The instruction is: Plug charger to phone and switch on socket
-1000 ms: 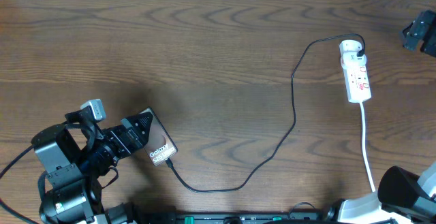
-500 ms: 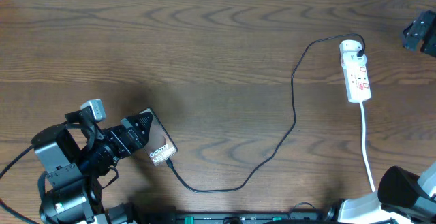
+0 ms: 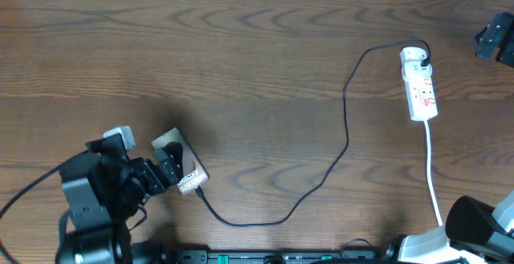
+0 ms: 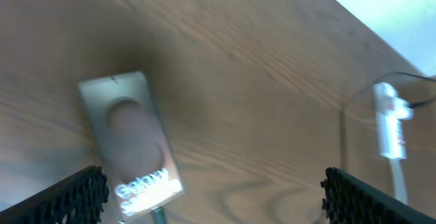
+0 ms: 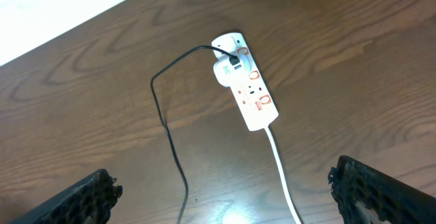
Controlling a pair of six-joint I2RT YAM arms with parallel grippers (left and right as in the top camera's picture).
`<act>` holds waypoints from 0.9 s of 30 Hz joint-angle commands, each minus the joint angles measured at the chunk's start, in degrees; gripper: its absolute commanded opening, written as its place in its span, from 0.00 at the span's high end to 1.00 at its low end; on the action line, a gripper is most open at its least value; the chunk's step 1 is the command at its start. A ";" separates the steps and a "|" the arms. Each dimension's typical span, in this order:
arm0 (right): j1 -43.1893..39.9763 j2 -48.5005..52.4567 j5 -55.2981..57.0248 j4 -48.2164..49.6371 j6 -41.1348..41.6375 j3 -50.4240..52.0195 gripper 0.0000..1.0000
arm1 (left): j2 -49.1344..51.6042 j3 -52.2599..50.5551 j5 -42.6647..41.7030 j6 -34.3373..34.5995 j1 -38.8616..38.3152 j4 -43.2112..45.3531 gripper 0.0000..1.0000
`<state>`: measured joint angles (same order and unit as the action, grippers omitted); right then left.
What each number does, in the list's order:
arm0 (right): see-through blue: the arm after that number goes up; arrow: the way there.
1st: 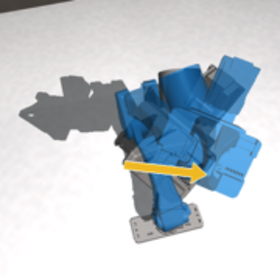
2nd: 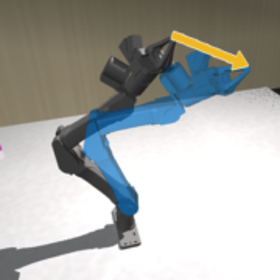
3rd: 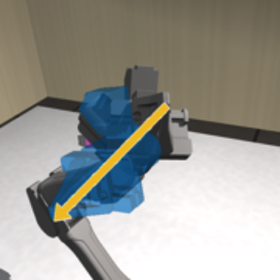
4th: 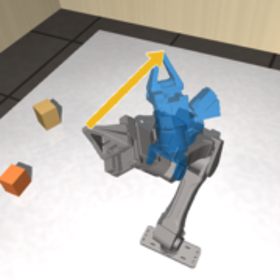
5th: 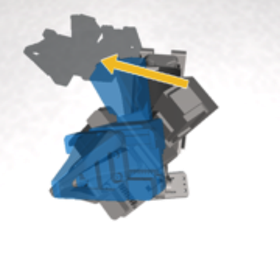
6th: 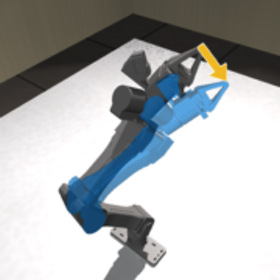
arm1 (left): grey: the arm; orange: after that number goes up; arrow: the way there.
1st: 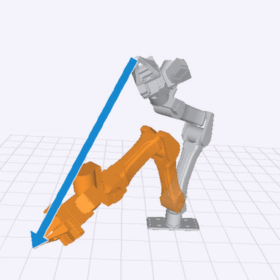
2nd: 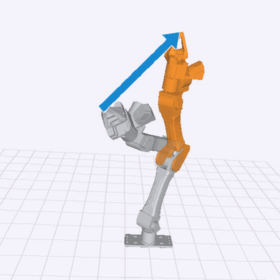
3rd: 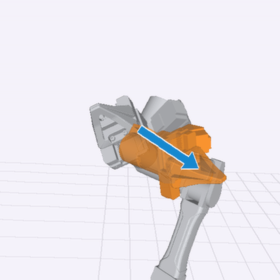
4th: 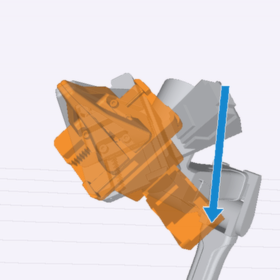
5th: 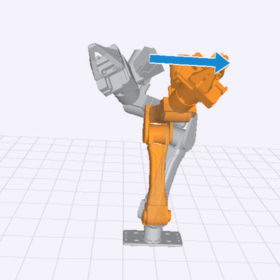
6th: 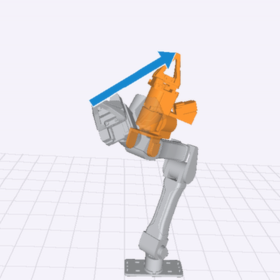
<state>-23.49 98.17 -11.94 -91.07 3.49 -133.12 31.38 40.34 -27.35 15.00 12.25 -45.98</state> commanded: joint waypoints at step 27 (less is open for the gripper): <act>0.33 -0.57 0.24 -0.07 0.74 -0.31 0.01 | -31.30 -40.11 22.03 -0.52 -8.37 56.65 0.01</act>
<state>-23.49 98.17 -11.94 -91.05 3.51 -133.12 0.58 0.38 -7.14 15.00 4.25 14.79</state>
